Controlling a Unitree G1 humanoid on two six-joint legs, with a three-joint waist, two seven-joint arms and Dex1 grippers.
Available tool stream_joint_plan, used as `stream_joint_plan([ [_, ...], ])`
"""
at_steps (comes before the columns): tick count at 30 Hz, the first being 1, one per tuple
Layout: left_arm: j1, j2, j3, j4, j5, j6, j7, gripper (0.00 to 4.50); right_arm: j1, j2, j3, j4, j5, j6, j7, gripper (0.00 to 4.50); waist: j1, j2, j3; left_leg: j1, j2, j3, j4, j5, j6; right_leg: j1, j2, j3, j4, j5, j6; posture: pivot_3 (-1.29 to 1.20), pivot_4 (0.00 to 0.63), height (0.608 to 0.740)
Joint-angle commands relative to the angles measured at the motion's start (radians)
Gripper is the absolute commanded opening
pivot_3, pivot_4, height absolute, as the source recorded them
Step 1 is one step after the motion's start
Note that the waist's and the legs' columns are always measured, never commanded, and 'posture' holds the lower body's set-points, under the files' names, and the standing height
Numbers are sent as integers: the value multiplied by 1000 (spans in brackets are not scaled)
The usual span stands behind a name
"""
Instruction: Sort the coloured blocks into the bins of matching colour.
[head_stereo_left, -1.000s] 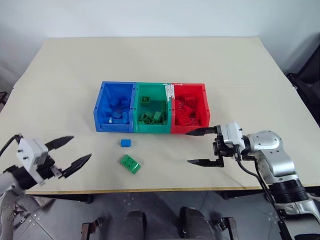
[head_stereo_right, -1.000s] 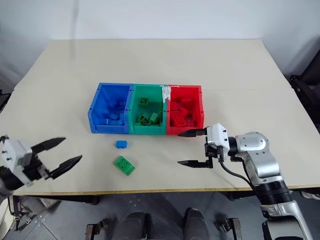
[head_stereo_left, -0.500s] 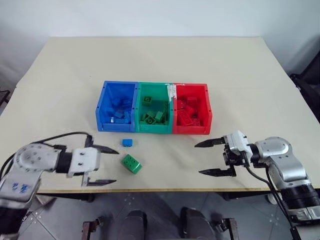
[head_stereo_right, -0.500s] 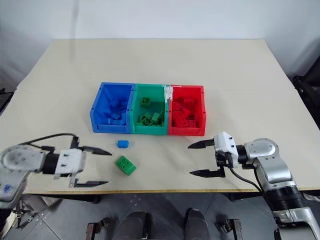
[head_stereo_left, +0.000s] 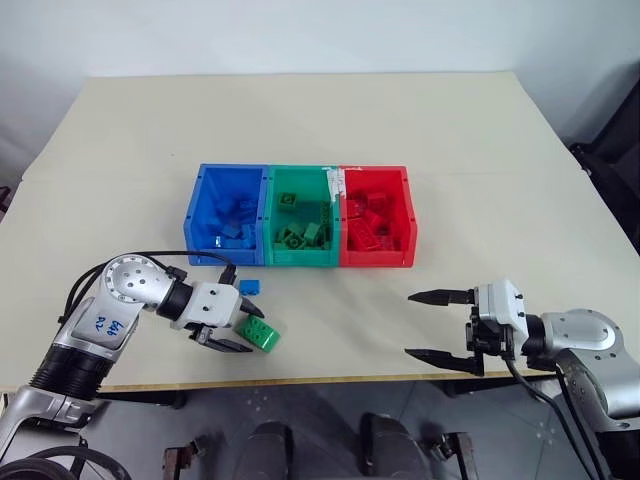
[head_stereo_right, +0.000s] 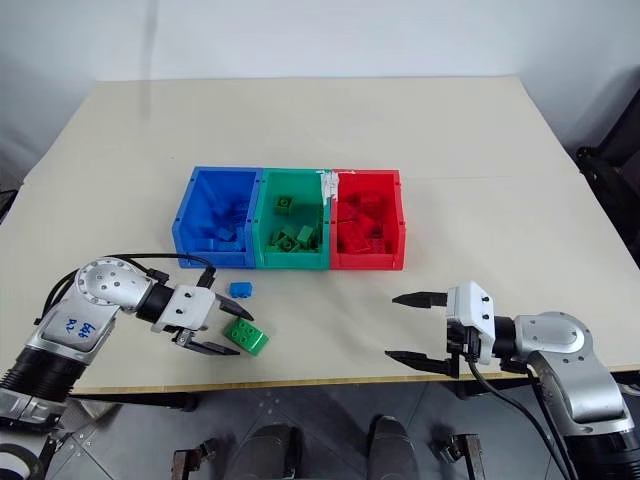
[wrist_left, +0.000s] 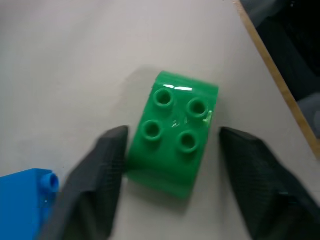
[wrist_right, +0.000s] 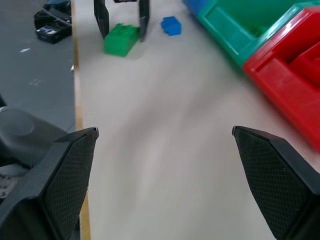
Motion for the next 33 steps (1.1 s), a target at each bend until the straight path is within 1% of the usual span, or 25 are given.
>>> stream_joint_plan([
  [1, -7, -11, 15, -7, -24, 16, 6, 1582, 10, 2, -26, -42, 22, 2, -24, 4500, 3, 0, 0, 0, 0, 0, 0, 0, 0, 0, 0, 0, 0, 0, 0, 0, 150, 740],
  [2, 0, -17, 31, -17, -43, 24, 14, 1450, 14, -1, -26, -46, 22, 1, -26, 4500, 4, 0, 0, 0, 0, 0, 0, 0, 0, 0, 0, 0, 0, 0, 0, 0, 150, 740],
  [5, 22, -36, 95, -50, -114, 51, 50, 1457, 32, -1, -40, -63, 29, 9, -53, 4500, 8, 0, 0, 0, 0, -1, 0, 0, 0, 0, 0, 0, 0, 0, 0, 0, 150, 740],
  [8, 14, -76, 164, -96, -207, 148, 115, 1457, 54, 27, -76, -87, 55, 20, -120, 4500, 11, 0, 0, 0, 0, -1, 0, 0, 0, 0, 0, 0, 0, 0, 0, 0, 150, 740],
  [10, -12, -108, 192, -110, -236, 217, 178, 1457, 59, 60, -104, -104, 74, 28, -180, 4500, 16, 0, 0, 0, 0, -1, 1, 0, 0, 0, 0, 0, 0, 0, 0, 0, 150, 740],
  [12, -62, -159, 206, -98, -229, 260, 265, 1457, 56, 102, -134, -116, 90, 31, -248, 4500, 18, 0, 0, 0, 0, -1, 1, 0, 0, 1, 0, 0, 0, 0, 0, 0, 150, 740],
  [14, -158, -238, 201, -34, -163, 256, 404, 1457, 42, 171, -176, -108, 75, -10, -352, 4500, 22, -1, 0, 0, 0, -2, 2, 0, 0, 1, 0, 0, 0, 1, 1, 0, 150, 740],
  [16, -226, -291, 192, 17, -123, 280, 491, 1457, 41, 209, -198, -107, 46, -45, -407, 4500, 23, -1, 0, -1, -2, -3, 2, 0, 0, 2, 0, 0, 0, 1, 2, 0, 150, 740],
  [19, -305, -344, 172, 94, -83, 304, 556, 1457, 63, 219, -197, -126, 25, -66, -427, 4500, 18, -1, 0, -1, -2, -2, 1, 0, 0, 1, 0, 0, -1, 1, 2, 0, 150, 740],
  [22, -350, -363, 155, 158, -59, 312, 565, 1457, 77, 214, -186, -141, 21, -72, -433, 4500, 9, -1, 0, -1, -2, 0, 0, 0, 1, -1, 0, 0, -1, 1, 2, 0, 150, 740],
  [23, -359, -364, 152, 173, -53, 316, 568, 2179, 79, 210, -181, -144, 19, -74, -431, 4500, 7, -1, 0, -1, -2, 1, 0, 0, 1, -1, 0, 0, -2, 1, 2, 0, 150, 740],
  [25, -369, -364, 153, 188, -48, 310, 571, 2692, 79, 207, -173, -151, 17, -73, -428, 4500, 6, -1, 0, -1, -2, 1, 0, 0, 1, -1, 0, 0, -2, 1, 2, 0, 150, 740],
  [27, -360, -352, 161, 179, -49, 299, 564, 3395, 72, 204, -167, -155, 21, -66, -426, 4500, 7, -1, 0, -1, -2, 1, 0, 0, 1, -1, 0, 0, -2, 1, 2, 0, 150, 740],
  [28, -353, -347, 165, 171, -50, 295, 562, 3656, 68, 202, -167, -155, 25, -64, -423, 4500, 8, -1, 0, -1, -2, 1, 0, 0, 1, -1, 0, 0, -2, 1, 2, 0, 150, 740],
  [29, -327, -326, 182, 140, -67, 293, 545, 4042, 59, 194, -160, -152, 29, -61, -410, 4500, 8, -1, 0, -1, -2, 1, 0, 0, 1, -1, 0, 0, -1, 1, 2, 0, 150, 740],
  [30, -290, -296, 211, 106, -83, 288, 534, 4312, 42, 188, -149, -145, 31, -56, -400, 4500, 4, -1, 0, -1, -2, 1, 0, 0, 1, -1, 0, 0, -1, 1, 2, 0, 150, 740],
  [31, -245, -265, 248, 65, -107, 283, 518, 4435, 23, 180, -137, -133, 35, -51, -382, 4500, -6, -1, 0, -1, -2, 1, 0, 0, 1, -1, 0, 0, -2, 1, 2, 0, 150, 740],
  [33, -138, -199, 334, -20, -168, 303, 487, 4435, -21, 166, -106, -106, 42, -38, -341, 4500, -21, -1, 0, 0, 0, 1, 0, 0, 1, -1, 0, 0, -1, 1, 2, 0, 150, 740],
])
